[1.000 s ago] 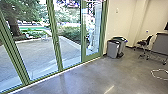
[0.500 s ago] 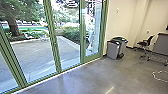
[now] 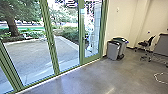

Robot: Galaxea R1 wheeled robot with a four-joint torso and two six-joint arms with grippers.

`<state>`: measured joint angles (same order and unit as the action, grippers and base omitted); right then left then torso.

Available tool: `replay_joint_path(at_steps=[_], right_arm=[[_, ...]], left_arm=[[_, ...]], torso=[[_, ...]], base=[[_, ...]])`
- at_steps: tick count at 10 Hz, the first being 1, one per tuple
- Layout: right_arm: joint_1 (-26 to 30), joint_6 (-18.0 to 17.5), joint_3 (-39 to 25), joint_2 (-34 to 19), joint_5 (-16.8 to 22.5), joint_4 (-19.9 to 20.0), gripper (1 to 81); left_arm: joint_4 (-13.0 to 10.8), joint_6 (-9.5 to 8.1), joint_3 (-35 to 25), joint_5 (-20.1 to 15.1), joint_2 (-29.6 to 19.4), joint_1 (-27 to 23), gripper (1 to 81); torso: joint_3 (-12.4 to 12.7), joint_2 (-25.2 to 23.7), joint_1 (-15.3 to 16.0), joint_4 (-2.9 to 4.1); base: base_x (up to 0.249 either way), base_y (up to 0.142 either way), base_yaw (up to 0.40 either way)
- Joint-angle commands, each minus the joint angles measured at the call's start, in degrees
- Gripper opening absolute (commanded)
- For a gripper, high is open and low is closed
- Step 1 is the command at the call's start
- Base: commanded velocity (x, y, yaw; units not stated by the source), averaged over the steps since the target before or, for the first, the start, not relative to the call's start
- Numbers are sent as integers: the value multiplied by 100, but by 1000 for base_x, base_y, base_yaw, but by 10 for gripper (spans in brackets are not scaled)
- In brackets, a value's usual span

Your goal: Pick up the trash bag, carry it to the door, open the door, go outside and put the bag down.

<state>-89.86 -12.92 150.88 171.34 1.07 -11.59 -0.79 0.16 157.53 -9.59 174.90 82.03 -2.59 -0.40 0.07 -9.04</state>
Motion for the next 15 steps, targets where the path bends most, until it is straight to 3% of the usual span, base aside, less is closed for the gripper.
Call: replay_joint_path(at_steps=[1, 15], right_arm=[[218, 27, -16, 26, 323, -36, 811], [218, 88, -16, 52, 297, -28, 811]], left_arm=[[-17, 28, -20, -368, 2, -323, 10], [-9, 11, -20, -368, 10, -332, 10]], torso=[[0, 0, 0, 0], [0, 0, 0, 0]], base=[[152, -102, 0], [152, -90, 0]])
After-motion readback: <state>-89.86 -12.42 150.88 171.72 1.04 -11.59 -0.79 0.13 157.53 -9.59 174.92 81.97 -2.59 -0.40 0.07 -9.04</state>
